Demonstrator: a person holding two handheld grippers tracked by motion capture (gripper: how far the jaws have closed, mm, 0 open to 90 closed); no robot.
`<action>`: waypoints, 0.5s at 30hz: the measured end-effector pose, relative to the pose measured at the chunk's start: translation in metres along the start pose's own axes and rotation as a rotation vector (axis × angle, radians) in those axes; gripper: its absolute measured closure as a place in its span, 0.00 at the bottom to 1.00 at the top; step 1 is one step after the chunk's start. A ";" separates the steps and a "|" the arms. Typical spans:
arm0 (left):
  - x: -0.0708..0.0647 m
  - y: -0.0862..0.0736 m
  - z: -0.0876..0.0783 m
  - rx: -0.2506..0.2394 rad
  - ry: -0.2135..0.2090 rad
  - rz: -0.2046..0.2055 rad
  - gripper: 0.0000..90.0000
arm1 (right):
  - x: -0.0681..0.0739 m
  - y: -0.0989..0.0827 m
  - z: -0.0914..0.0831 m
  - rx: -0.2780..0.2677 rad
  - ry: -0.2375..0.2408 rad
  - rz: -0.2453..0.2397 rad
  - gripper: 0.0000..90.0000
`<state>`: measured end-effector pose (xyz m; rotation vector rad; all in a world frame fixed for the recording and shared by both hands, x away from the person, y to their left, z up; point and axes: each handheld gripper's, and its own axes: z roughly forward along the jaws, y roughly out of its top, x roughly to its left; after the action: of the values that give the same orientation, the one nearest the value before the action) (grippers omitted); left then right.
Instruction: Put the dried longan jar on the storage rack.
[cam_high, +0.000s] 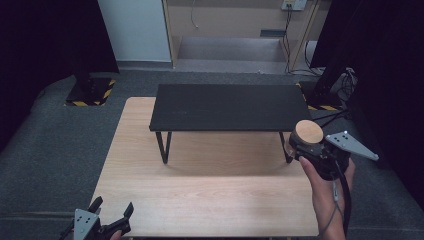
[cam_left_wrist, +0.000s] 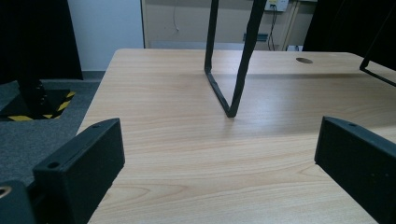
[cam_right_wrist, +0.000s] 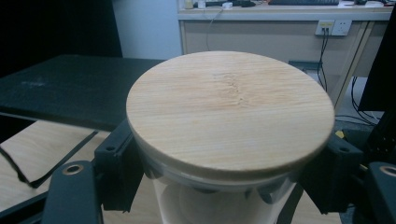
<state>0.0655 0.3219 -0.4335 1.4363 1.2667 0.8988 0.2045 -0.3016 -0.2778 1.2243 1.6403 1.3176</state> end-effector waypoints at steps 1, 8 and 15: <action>0.000 0.000 0.000 -0.001 0.001 0.001 0.00 | -0.002 0.006 0.005 -0.002 -0.001 0.001 0.29; -0.001 0.000 0.000 0.002 0.000 0.003 0.00 | -0.005 0.023 0.027 0.006 -0.010 -0.006 0.29; 0.000 0.001 0.000 0.001 0.003 0.006 0.00 | -0.008 0.036 0.049 0.011 -0.025 -0.015 0.29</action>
<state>0.0656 0.3216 -0.4327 1.4402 1.2661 0.9049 0.2611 -0.2918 -0.2553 1.2277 1.6382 1.2813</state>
